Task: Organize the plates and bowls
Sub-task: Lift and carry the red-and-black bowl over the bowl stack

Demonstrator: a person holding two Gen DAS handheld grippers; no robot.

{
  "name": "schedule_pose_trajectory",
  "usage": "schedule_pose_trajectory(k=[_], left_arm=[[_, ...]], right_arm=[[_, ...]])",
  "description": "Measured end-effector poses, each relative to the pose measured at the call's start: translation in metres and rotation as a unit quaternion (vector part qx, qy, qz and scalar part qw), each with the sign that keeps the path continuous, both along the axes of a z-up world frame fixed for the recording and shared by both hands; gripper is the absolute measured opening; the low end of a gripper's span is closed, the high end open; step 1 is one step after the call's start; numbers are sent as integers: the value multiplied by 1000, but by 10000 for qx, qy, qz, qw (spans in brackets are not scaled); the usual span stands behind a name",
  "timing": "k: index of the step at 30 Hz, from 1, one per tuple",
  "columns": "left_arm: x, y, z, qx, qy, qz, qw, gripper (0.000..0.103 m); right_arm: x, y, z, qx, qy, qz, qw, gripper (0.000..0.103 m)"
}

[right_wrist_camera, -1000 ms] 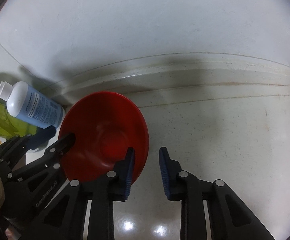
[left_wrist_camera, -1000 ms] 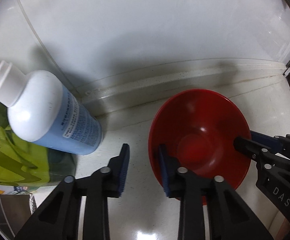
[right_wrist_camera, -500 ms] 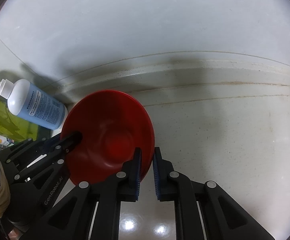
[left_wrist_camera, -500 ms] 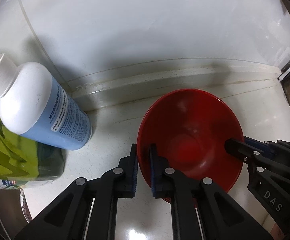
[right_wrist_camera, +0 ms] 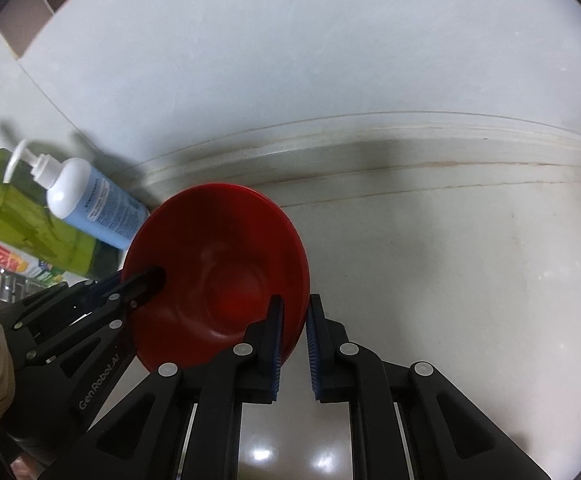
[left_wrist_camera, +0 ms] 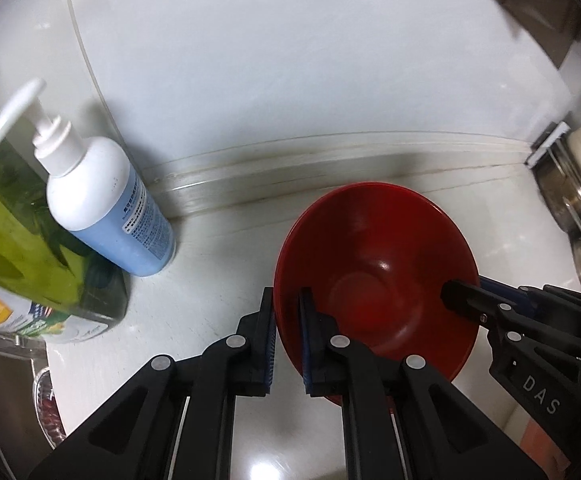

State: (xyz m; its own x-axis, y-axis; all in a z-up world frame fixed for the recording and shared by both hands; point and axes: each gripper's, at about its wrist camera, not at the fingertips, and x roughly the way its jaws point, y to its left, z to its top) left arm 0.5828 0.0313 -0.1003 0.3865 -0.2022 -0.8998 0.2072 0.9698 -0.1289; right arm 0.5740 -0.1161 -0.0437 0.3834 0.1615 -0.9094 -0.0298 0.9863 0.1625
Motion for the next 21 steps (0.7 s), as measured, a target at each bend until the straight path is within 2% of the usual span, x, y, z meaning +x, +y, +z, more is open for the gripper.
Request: schedule_pose_trajectory(k=[8, 21], left_arm=[[-36, -17, 34, -214, -308, -208, 9991, 12], [-111, -53, 69, -335, -585, -549, 9962, 12]], right_arm=[[-37, -18, 24, 29, -298, -188, 9994, 13], [-110, -53, 60, 74, -643, -502, 9966, 13]])
